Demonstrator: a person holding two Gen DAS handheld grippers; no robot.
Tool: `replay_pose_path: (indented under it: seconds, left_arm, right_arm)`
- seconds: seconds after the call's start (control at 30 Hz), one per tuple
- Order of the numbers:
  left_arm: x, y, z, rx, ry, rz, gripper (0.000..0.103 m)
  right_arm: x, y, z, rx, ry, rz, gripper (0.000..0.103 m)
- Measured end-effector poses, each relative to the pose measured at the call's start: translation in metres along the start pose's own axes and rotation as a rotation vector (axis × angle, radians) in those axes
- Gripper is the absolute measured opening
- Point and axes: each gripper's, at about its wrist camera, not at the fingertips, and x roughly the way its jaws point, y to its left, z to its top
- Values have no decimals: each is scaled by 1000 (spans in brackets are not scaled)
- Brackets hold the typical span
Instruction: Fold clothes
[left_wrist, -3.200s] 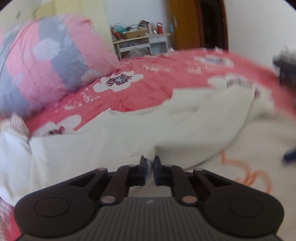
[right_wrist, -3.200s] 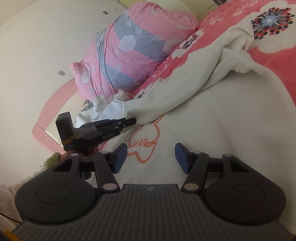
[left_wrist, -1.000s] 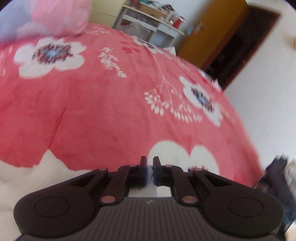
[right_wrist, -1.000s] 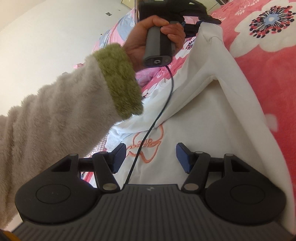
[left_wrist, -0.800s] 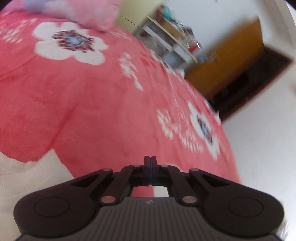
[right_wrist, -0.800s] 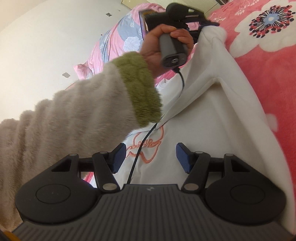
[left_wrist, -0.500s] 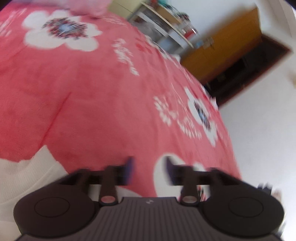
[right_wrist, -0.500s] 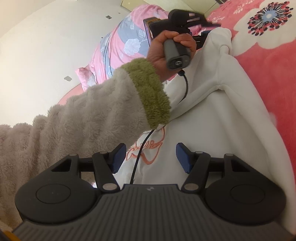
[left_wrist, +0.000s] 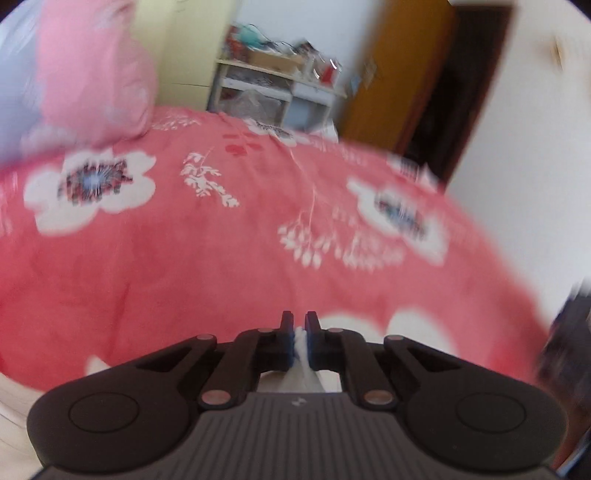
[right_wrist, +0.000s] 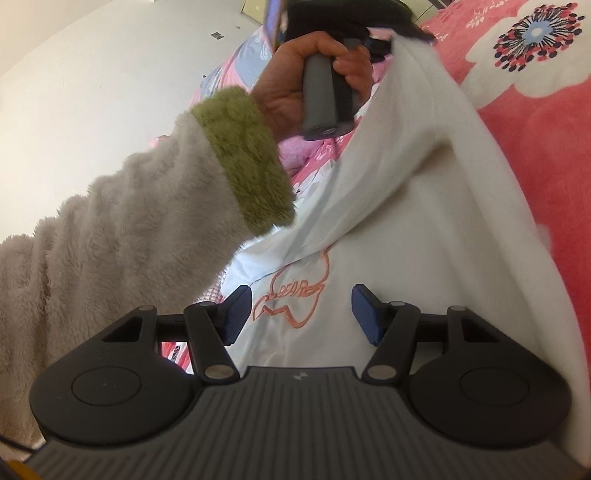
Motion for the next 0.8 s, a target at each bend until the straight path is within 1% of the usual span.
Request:
replay_pose_path:
  seconds: [0.03,0.1,0.2,0.27,0.3,0.37,0.4,0.43,0.47,0.57,0.63,0.7,0.77,0.8]
  left_arm:
    - [5,7,-1,-49,8,-13,7]
    - [19,15,-8,-92,23,2,7]
    - [33,25,-14,-161,37,-4,7]
    - [41,31,-17,-198,48,-5,8]
    - [42,30,-16,-199,58,-6,12]
    - [42,28,-13,-200,75,-8,27]
    - [37,25,-9,-197,72,-12,44]
    - [30,22,-5,-192,61,-6,58]
    - [21,19,1,-187,48,6,60]
    - [-17,17,20,-189,11,24,62]
    - [-58,19,35,-198,-29,34,62]
    - [-110,23,48,-181,-82,39,62]
    - [-176,27,57,-117,-150,69,62]
    - [-211,28,59,-78,-186,102,62]
  right_arm:
    - [0,0,0,0,0,0,60]
    - [0,0,-1,1,0,1,60]
    - [1,0,-1,2,-1,3,60]
    - [2,-1,0,4,-3,5,60]
    - [3,-1,0,6,-4,7,60]
    - [4,-4,1,14,-7,15,60]
    - [2,-4,1,20,-9,21,60]
    - [1,-3,-2,24,-10,25,60]
    - [0,-3,-4,26,-11,28,60]
    - [-3,-5,-5,24,-11,29,60]
    - [-4,-5,-5,25,-12,30,60]
    - [-5,-4,-5,26,-12,29,60]
    - [-5,-2,-6,23,-11,23,60]
    - [-5,0,-6,17,-12,15,60]
